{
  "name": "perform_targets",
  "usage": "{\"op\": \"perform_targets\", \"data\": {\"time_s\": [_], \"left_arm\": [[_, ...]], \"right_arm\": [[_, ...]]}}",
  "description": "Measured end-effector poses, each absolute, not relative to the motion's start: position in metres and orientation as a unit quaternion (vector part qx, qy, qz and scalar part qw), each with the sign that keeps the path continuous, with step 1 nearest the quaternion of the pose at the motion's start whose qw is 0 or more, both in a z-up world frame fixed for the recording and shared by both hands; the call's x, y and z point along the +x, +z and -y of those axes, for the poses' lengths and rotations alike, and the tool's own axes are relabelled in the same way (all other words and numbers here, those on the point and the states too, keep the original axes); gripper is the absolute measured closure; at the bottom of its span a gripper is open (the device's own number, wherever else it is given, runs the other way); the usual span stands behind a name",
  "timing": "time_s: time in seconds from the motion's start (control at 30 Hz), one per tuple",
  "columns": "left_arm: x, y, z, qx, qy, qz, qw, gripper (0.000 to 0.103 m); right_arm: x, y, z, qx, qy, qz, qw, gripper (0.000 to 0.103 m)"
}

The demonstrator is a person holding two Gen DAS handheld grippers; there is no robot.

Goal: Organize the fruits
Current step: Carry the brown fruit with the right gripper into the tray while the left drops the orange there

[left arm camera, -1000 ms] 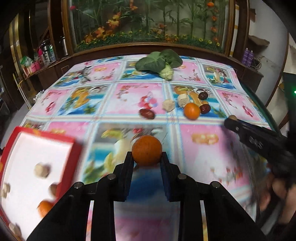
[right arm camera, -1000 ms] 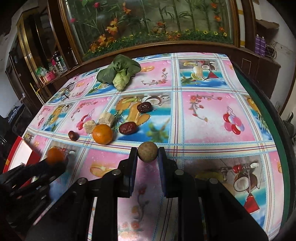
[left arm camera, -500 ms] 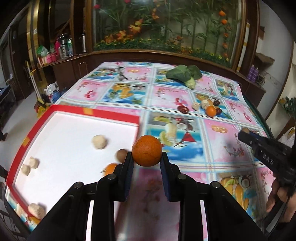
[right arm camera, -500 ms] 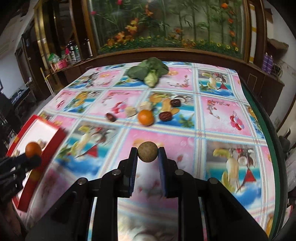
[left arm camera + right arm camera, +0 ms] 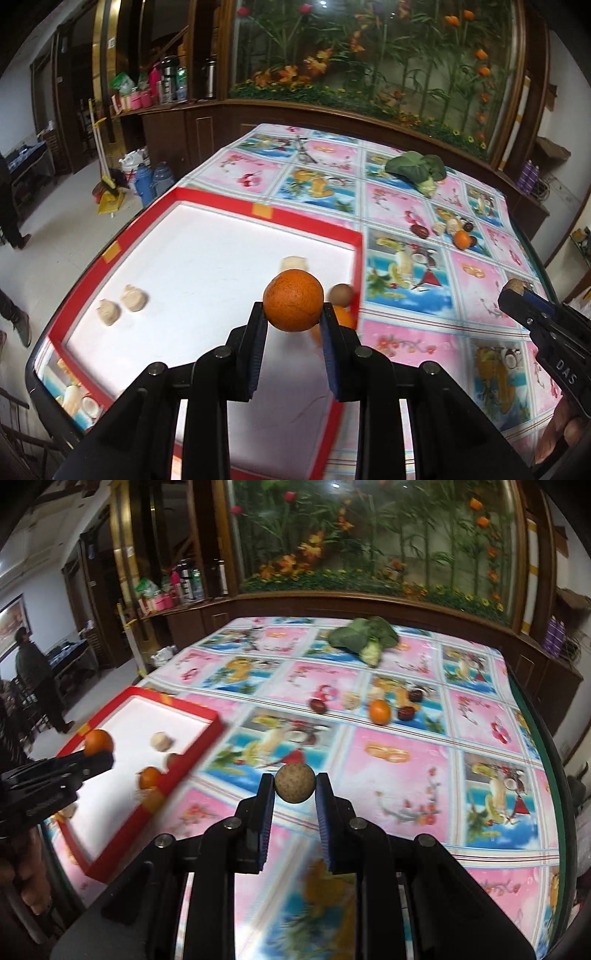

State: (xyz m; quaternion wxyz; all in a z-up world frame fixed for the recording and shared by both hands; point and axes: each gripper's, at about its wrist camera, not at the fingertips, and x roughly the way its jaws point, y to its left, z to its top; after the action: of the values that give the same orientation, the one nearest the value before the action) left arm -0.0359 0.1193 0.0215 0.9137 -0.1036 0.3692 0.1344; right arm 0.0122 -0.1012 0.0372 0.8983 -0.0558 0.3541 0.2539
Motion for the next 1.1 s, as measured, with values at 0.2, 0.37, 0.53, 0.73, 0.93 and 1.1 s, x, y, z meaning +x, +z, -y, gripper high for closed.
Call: {"op": "perform_targets", "data": {"time_s": [0.2,0.37,0.53,0.73,0.93,1.1], "left_arm": [[-0.046,0.019,-0.143,-0.115,0.160,-0.370,0.908,0.075],[-0.048,0.014,-0.161,-0.123,0.182,-0.376,0.900,0.075],[-0.049,0.008,-0.177,-0.134,0.199,-0.383,0.892,0.076],[-0.048,0.003,-0.194,-0.141,0.217,-0.390,0.884,0.076],[-0.048,0.002,-0.211,-0.146,0.236,-0.389,0.879,0.075],[-0.042,-0.004,-0.226,-0.146,0.250,-0.400,0.870,0.075]], "right_arm": [[-0.002,0.041,0.068,-0.065,0.289,-0.348,0.889,0.079],[-0.008,0.039,0.041,-0.072,0.315,-0.347,0.881,0.079],[-0.013,0.040,0.019,-0.079,0.337,-0.345,0.872,0.079],[-0.015,0.040,-0.012,-0.092,0.364,-0.345,0.860,0.079],[-0.008,0.032,-0.043,-0.107,0.383,-0.353,0.847,0.079],[0.001,0.021,-0.064,-0.116,0.394,-0.368,0.834,0.079]]}}
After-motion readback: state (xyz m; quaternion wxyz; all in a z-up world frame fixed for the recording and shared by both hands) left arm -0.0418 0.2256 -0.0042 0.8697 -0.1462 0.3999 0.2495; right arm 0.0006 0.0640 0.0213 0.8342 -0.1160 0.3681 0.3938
